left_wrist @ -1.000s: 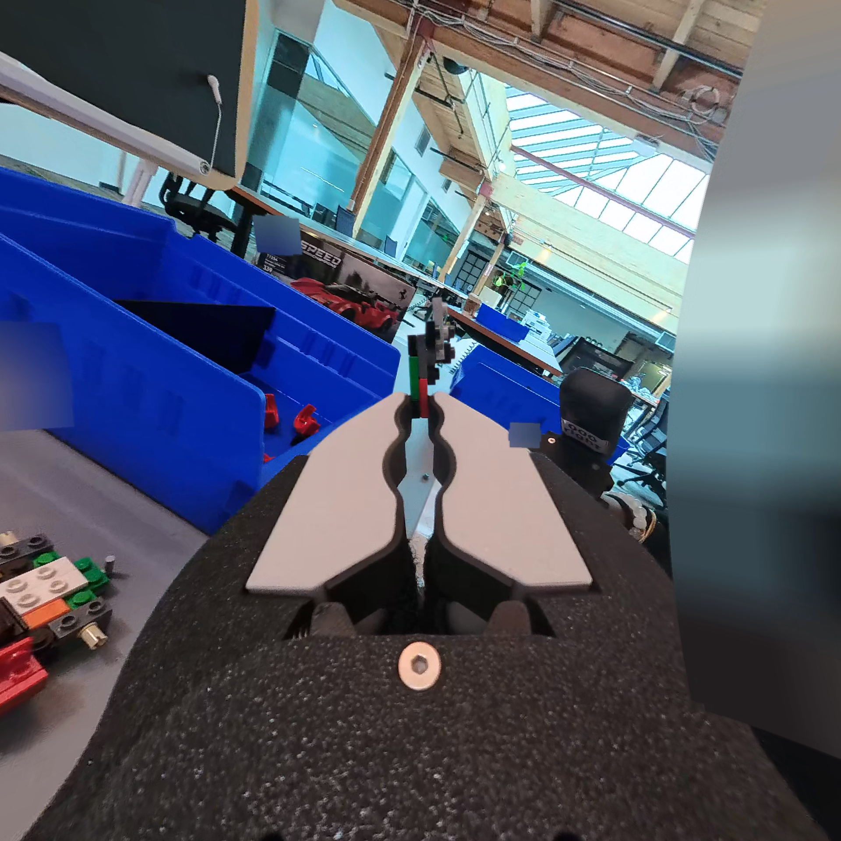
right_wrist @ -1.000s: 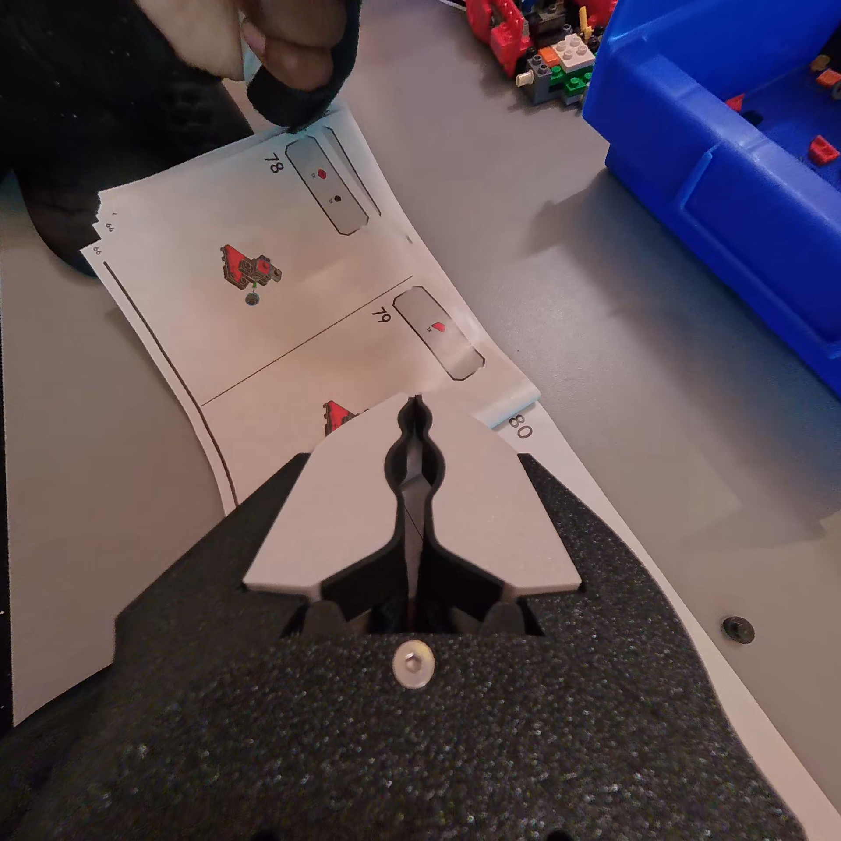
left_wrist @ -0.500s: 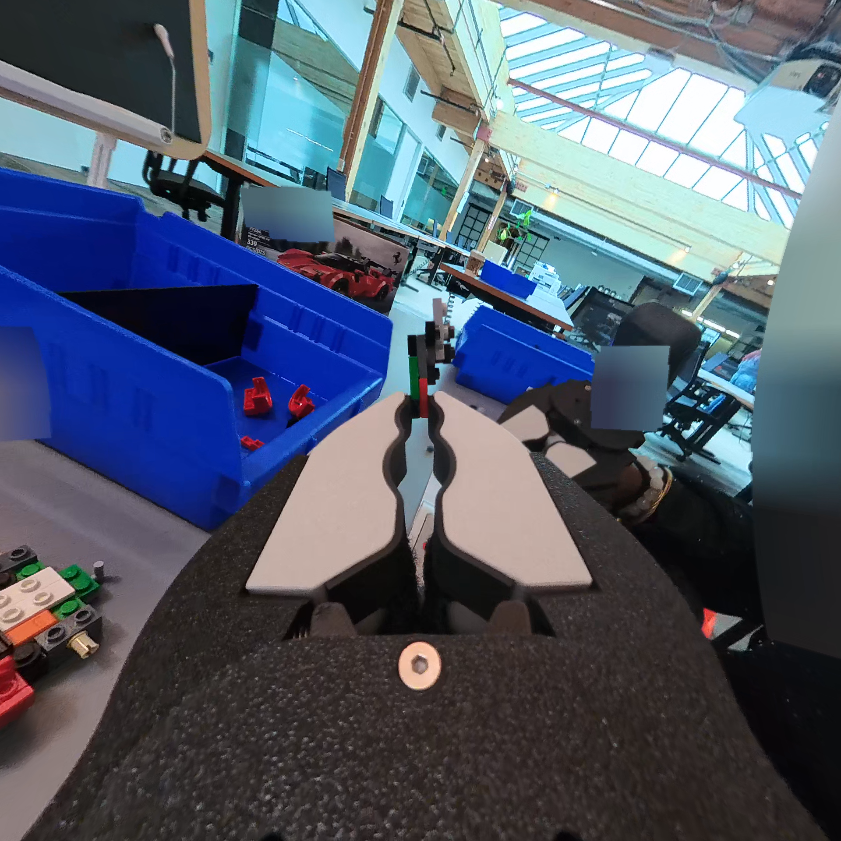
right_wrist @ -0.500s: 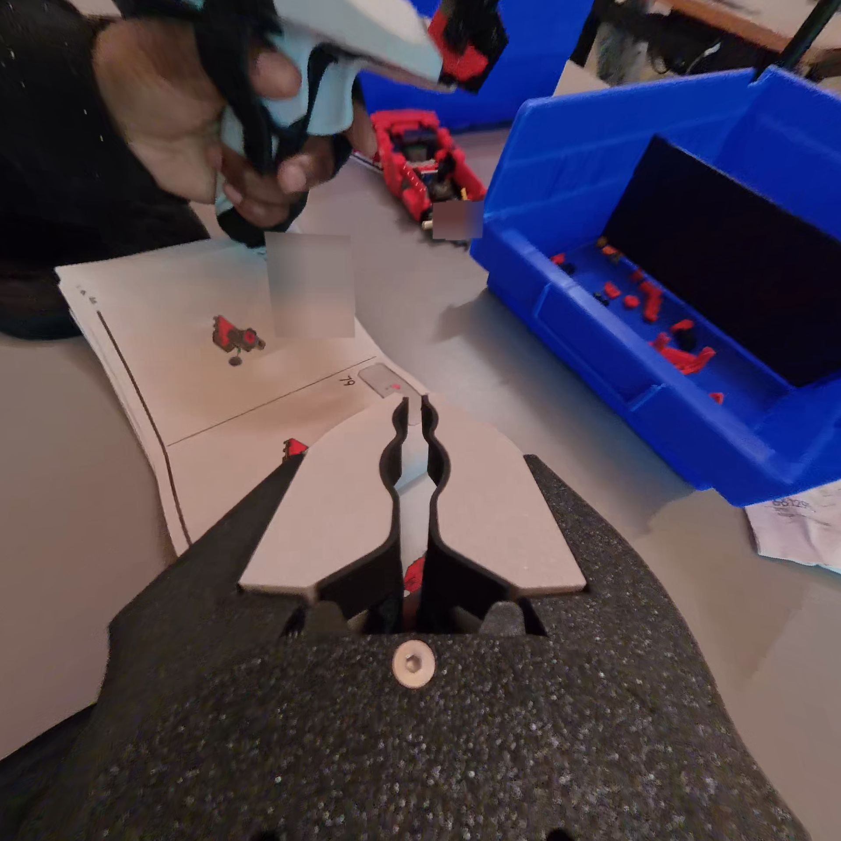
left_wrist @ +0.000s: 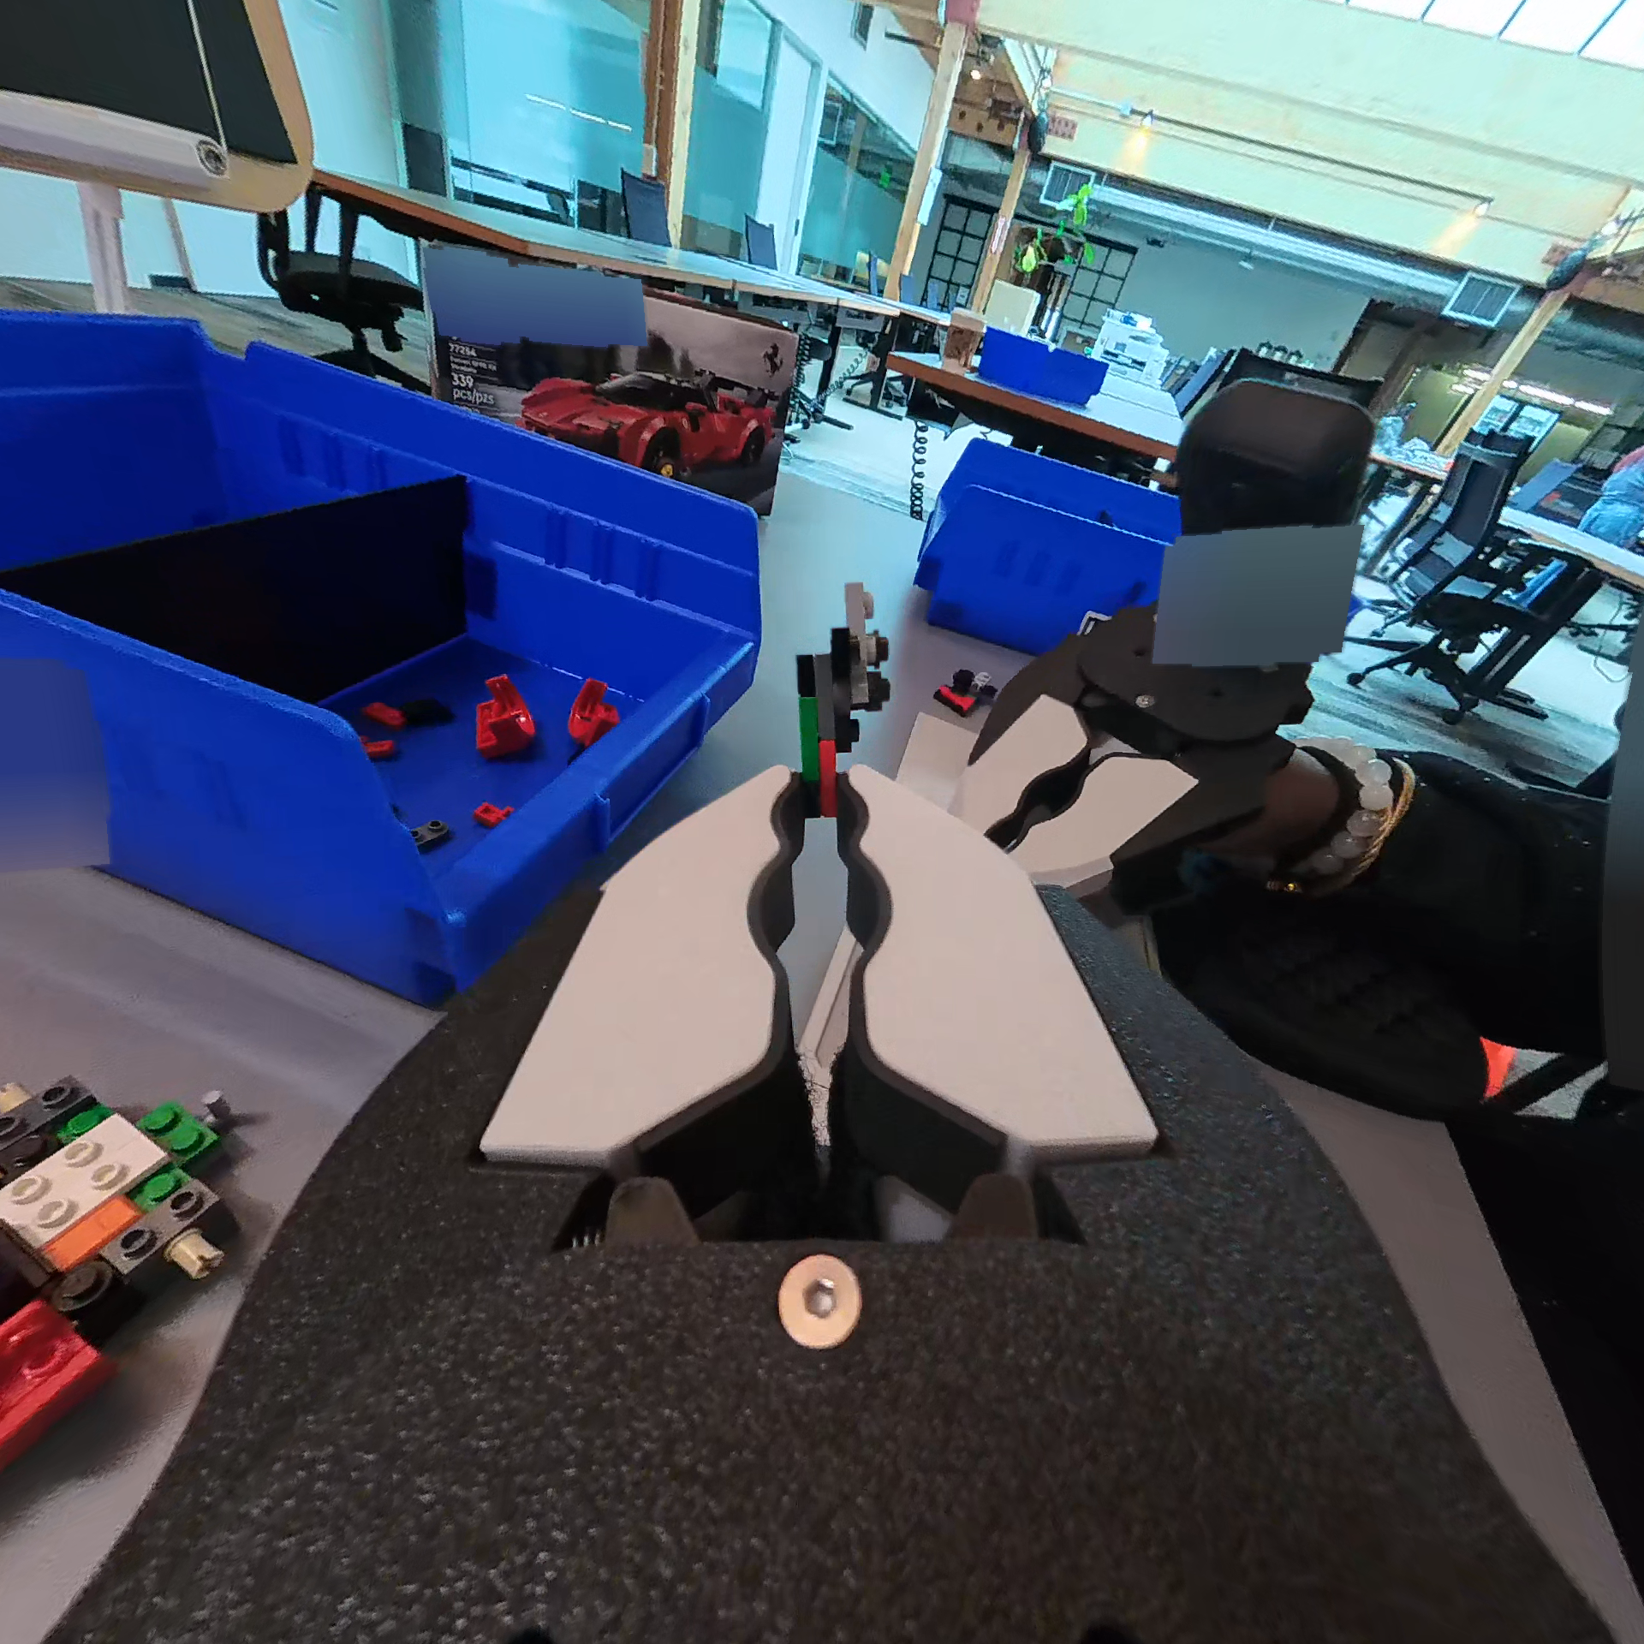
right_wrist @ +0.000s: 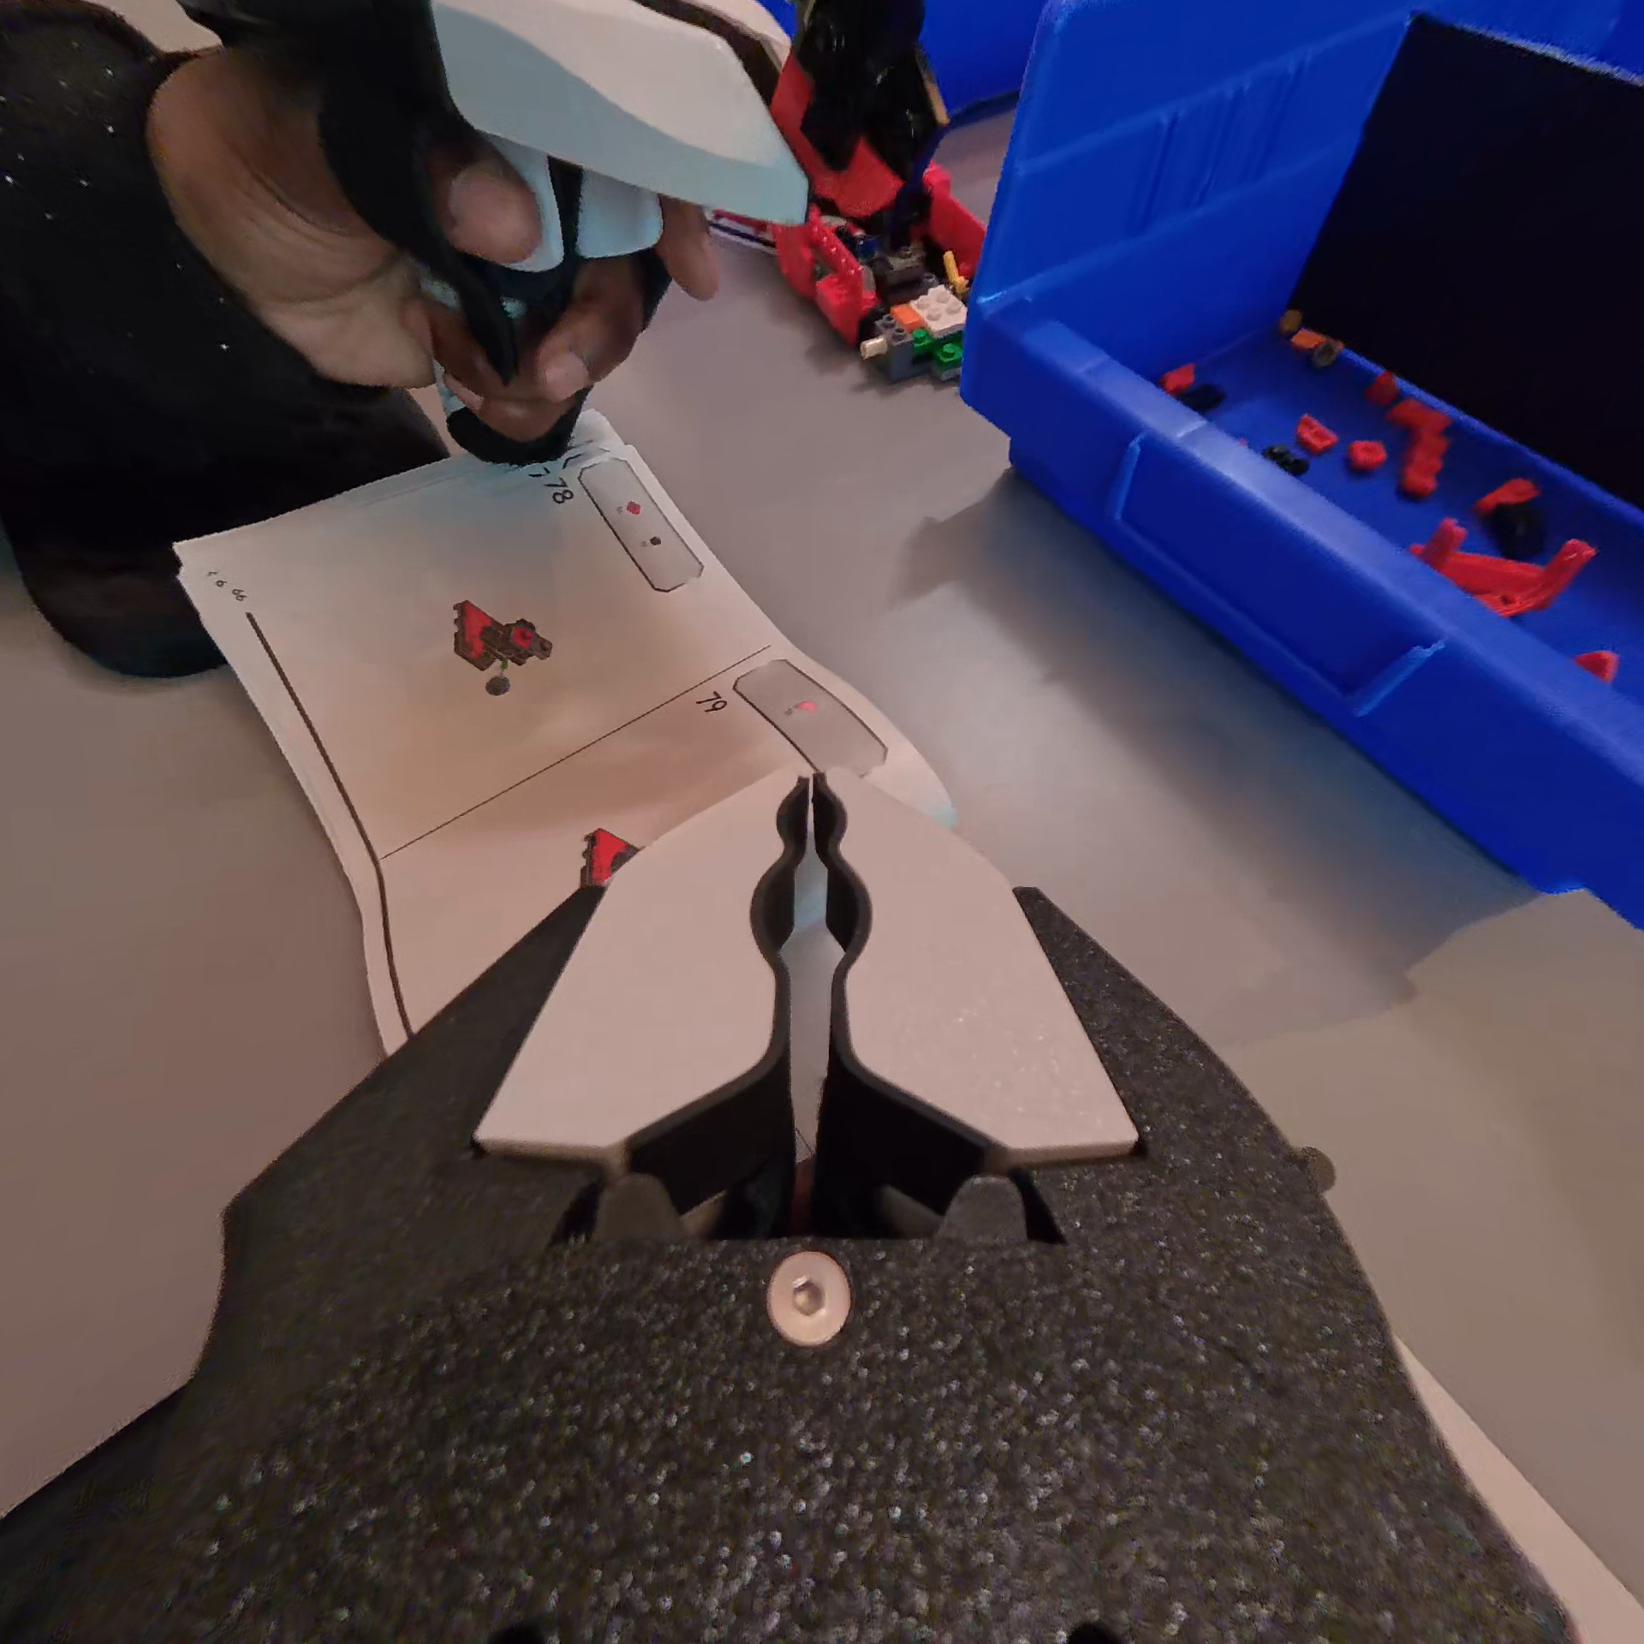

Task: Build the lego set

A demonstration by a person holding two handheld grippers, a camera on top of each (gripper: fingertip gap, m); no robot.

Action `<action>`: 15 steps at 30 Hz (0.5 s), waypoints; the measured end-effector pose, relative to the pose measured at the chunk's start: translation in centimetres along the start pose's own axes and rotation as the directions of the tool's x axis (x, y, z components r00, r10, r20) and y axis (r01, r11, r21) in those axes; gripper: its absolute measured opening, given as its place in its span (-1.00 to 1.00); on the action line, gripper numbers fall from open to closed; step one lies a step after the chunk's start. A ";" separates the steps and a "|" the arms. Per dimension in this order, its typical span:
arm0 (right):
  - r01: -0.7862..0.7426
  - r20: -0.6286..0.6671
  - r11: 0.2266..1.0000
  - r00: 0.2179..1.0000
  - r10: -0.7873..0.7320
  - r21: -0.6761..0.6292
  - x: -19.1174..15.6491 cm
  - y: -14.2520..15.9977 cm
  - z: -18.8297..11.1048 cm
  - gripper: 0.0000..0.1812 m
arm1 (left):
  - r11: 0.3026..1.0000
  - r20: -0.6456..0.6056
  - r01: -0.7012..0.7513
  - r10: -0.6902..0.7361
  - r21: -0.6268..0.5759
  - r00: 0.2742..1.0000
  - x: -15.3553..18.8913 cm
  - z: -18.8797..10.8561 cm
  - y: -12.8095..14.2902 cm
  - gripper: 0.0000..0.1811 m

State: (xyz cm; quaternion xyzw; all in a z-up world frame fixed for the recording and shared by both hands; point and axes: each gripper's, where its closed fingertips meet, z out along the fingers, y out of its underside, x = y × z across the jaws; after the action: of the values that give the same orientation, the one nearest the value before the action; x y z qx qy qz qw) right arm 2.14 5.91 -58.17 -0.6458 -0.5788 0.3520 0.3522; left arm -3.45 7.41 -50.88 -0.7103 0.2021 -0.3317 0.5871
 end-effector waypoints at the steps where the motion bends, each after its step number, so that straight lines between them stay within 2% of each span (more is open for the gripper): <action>1: -0.006 0.009 1.000 1.000 0.006 -0.011 -0.1 0.2 0.1 -0.99 | 1.000 -0.006 0.010 -0.010 -0.003 1.000 0.1 0.0 0.1 -0.94; 7: -0.010 0.048 0.994 0.999 0.015 -0.107 -0.6 1.6 0.9 -0.99 | 0.997 -0.029 0.067 -0.066 0.034 0.997 0.0 -0.4 -0.7 -0.94; 15: -0.045 0.072 0.992 0.996 0.053 -0.118 -0.6 1.7 1.0 -1.00 | 0.987 0.035 0.109 -0.114 0.116 0.993 -2.0 -1.4 -1.5 -0.94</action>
State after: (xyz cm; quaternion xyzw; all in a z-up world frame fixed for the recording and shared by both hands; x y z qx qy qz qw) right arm 2.10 5.22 -60.07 -0.6655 -0.5950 0.3504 0.2833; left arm -5.98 8.17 -49.73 -0.6926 0.1305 -0.3601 0.6112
